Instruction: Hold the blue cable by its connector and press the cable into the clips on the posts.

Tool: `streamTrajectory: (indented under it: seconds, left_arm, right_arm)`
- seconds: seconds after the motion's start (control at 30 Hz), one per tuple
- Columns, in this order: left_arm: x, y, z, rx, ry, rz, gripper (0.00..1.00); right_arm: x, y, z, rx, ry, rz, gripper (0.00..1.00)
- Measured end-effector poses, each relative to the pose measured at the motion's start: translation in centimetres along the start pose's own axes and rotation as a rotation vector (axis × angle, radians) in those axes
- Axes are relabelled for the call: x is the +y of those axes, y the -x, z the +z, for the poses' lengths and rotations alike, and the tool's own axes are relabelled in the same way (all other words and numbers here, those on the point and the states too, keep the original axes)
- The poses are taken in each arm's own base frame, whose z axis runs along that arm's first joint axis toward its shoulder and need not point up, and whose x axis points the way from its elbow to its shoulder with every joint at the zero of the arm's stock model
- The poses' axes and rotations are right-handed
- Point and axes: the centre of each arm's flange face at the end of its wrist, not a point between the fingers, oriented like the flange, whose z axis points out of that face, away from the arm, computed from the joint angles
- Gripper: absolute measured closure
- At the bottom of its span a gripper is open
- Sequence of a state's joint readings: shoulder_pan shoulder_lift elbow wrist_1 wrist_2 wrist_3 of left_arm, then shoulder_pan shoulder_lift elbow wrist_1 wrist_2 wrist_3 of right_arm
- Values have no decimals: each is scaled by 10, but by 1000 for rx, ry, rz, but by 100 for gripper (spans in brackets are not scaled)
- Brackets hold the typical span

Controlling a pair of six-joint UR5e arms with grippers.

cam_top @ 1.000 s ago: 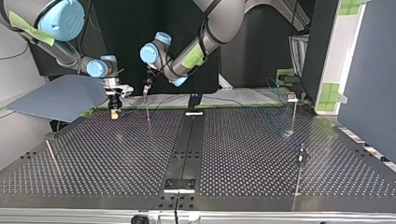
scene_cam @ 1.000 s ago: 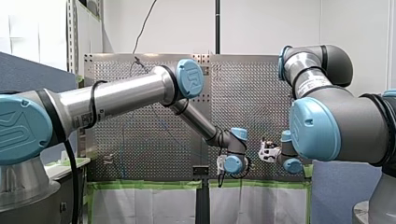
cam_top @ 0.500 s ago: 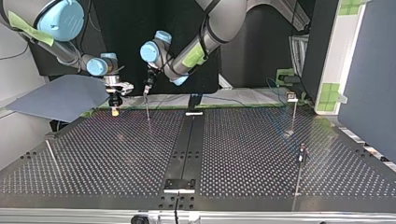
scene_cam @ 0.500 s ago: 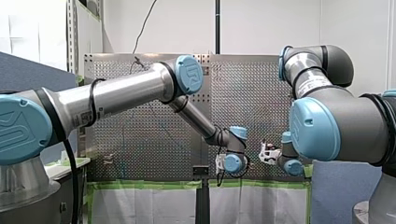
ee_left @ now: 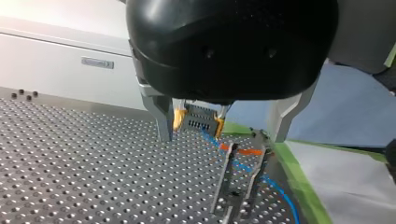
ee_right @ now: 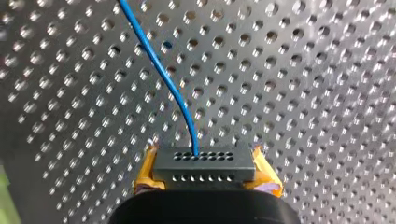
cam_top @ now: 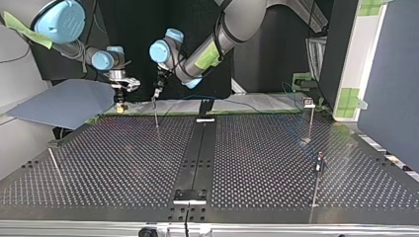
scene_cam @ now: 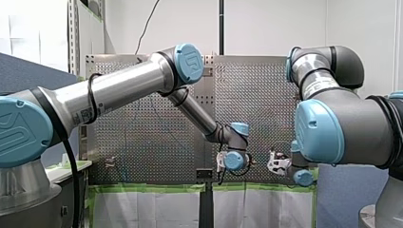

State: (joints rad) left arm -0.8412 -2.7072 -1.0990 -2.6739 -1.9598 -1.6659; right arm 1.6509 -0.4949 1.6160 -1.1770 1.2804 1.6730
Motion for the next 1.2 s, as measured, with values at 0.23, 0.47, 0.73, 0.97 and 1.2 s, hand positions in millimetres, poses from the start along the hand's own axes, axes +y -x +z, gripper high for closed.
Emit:
streamTrajectory:
  seconds: [0.23,0.47,0.73,0.97,1.2]
  left_arm:
    - [-1,-4,-4,20,2,10,2]
    - [-1,-8,-9,30,1,15,2]
    - [9,-26,-21,61,8,28,2]
    - [9,-29,-25,71,6,32,2]
    - [6,-32,-29,84,0,41,2]
  right_arm:
    - [4,9,-23,-1,16,17,100]
    - [1,16,-44,-1,16,17,100]
    - [-1,23,-71,0,22,23,100]
    - [1,27,-95,-1,22,28,100]
    - [1,31,-113,-22,20,35,100]
